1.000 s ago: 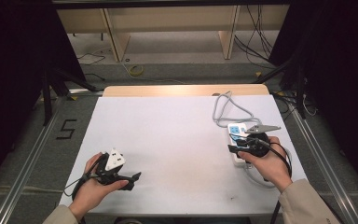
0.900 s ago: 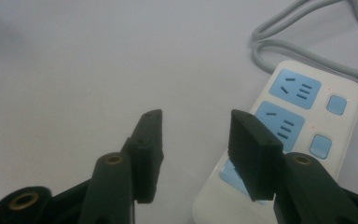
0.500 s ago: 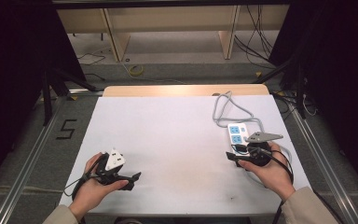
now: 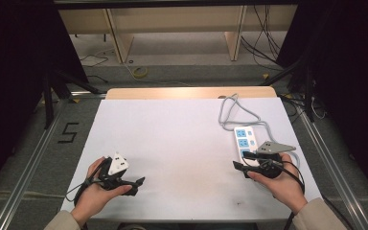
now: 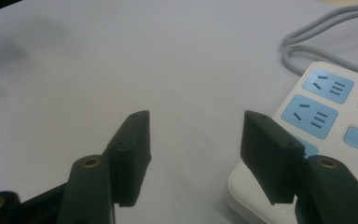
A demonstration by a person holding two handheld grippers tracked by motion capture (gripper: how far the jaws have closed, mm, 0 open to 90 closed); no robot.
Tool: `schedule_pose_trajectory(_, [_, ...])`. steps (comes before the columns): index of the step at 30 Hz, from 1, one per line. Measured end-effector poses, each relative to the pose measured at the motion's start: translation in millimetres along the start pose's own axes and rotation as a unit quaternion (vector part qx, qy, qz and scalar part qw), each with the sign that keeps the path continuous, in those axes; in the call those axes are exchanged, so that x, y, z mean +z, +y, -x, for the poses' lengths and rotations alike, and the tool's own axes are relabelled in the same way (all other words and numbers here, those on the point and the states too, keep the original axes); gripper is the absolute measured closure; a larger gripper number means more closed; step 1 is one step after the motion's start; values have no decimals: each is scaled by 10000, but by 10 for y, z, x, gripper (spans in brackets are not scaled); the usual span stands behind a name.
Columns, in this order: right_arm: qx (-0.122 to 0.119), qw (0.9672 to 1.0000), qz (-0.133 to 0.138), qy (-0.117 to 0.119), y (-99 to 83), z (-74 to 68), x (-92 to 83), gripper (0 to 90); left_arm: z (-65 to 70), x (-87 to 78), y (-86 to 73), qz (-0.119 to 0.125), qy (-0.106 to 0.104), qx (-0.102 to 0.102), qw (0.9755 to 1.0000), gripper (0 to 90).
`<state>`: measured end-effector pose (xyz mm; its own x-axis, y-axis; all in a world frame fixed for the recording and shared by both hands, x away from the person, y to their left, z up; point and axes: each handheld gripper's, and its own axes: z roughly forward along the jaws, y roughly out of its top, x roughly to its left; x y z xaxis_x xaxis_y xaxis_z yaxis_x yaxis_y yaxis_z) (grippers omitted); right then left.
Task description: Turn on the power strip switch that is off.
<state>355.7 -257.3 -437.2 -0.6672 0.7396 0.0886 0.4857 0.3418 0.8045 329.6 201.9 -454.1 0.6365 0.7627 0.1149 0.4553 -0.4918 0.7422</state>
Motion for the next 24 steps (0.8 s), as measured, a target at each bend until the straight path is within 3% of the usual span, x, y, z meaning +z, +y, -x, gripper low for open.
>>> schedule_pose_trajectory(12, [-45,10000,44,32,-145,-20,-82,395,0,-2,-5,-3,-12,-27,10000,78])
schedule_pose_trajectory(24, [-67,9999,151,35,-171,-34,-97,374,2,3,-2,-10,-14,-15,10000,78])
